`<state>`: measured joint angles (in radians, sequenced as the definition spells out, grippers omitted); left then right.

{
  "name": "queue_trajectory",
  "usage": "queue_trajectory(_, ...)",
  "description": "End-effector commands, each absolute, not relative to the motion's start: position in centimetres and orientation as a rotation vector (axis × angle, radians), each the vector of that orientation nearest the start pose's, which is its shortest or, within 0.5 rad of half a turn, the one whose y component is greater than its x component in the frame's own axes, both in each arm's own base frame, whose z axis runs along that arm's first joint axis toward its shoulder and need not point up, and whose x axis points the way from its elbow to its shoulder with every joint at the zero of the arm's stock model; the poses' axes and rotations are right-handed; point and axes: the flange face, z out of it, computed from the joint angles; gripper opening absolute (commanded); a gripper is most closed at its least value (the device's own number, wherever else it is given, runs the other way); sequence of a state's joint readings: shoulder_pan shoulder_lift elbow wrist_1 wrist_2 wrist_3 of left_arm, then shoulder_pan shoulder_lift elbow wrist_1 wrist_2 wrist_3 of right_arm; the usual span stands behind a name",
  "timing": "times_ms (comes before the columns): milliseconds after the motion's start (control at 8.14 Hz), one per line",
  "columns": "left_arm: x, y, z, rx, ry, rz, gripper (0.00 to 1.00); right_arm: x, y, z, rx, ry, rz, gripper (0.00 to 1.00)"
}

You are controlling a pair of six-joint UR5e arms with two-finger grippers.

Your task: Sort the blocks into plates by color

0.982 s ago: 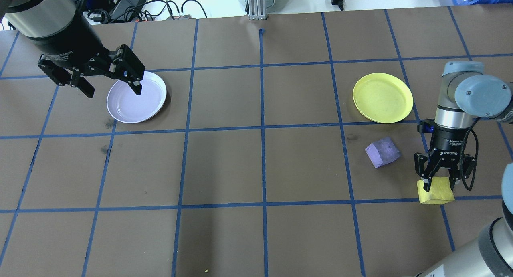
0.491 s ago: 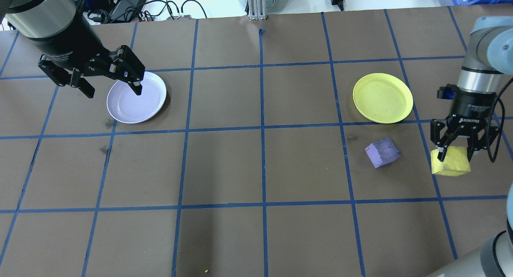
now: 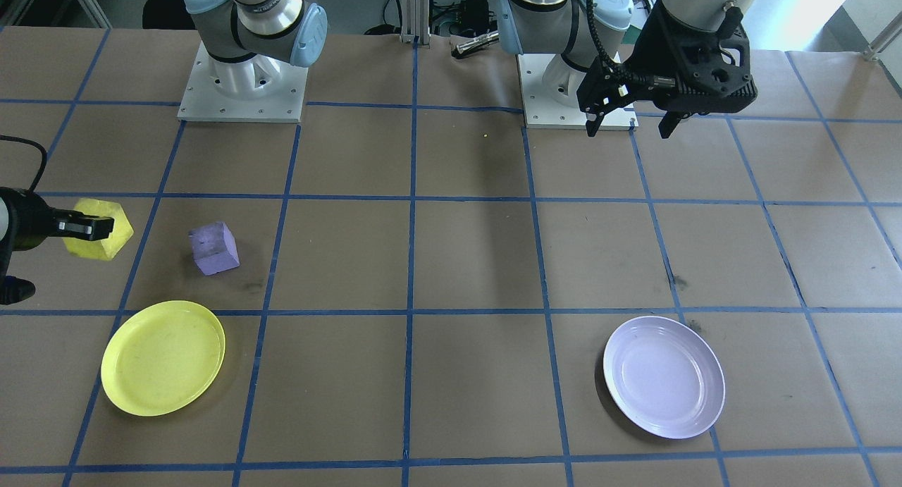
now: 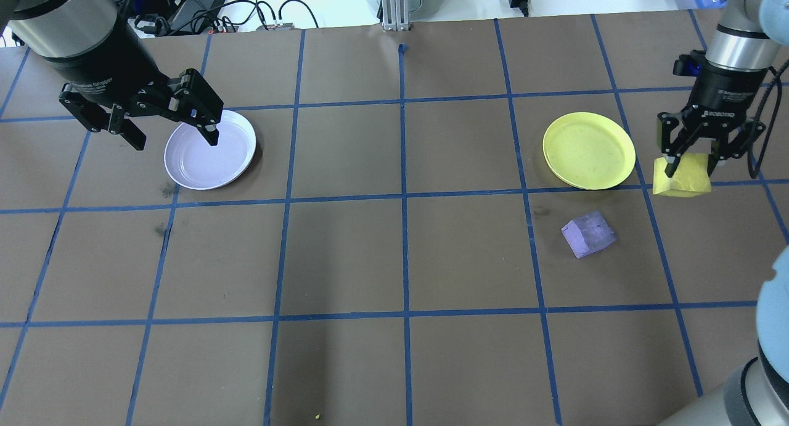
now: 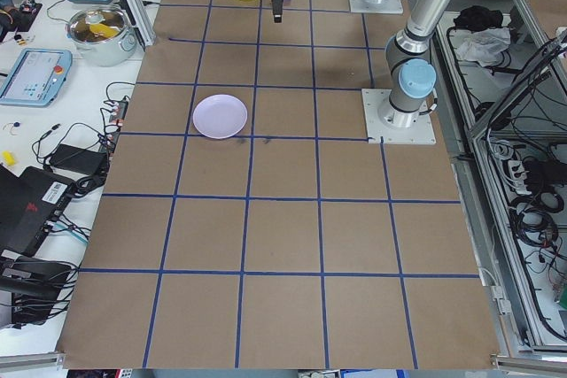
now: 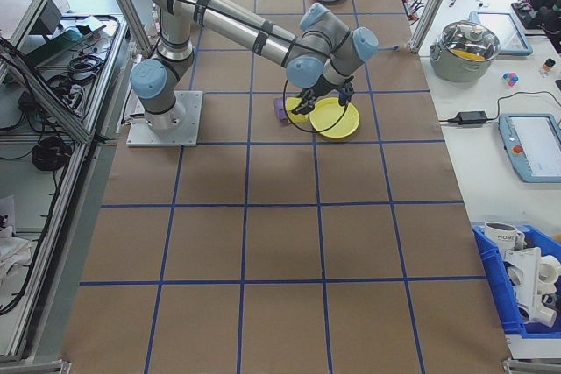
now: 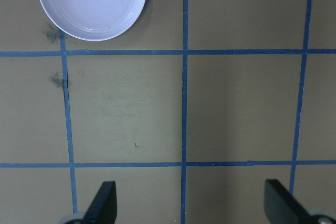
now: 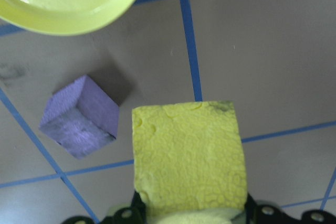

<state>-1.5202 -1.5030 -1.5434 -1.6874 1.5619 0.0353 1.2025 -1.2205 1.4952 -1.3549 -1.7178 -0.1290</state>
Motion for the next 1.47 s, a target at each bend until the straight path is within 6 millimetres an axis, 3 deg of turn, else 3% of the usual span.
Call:
queue_trajectory(0,-11.1,-46.6,52.2,-0.024,3.151,0.033,1.0,-6.6,-62.4,31.2,0.251,3.132,0.601,0.0)
queue_trajectory(368,-11.1,-46.6,52.1,-0.024,3.152,0.038,1.0,-4.0,-67.3,27.9,0.2,3.113,0.467,0.0)
queue_trajectory(614,-11.1,-46.5,52.1,-0.027,3.151,0.036,1.0,-3.3,-68.9,24.7,0.197,3.099,0.423,0.0)
queue_trajectory(737,-11.1,-46.5,52.1,-0.024,3.151,0.036,1.0,-3.1,-69.0,24.3,0.202,3.076,0.426,0.14)
queue_trajectory(860,-11.1,-46.5,52.1,-0.024,3.151,0.036,1.0,-3.1,-68.6,24.5,0.211,3.087,0.446,0.38)
queue_trajectory(1105,-11.1,-46.6,52.1,-0.024,3.151,0.036,1.0,-3.0,-67.9,24.0,0.209,3.072,0.527,1.0)
queue_trajectory(1351,-11.1,-46.6,52.1,-0.024,3.153,0.036,1.0,-2.7,-66.9,25.3,0.208,3.05,0.589,1.0)
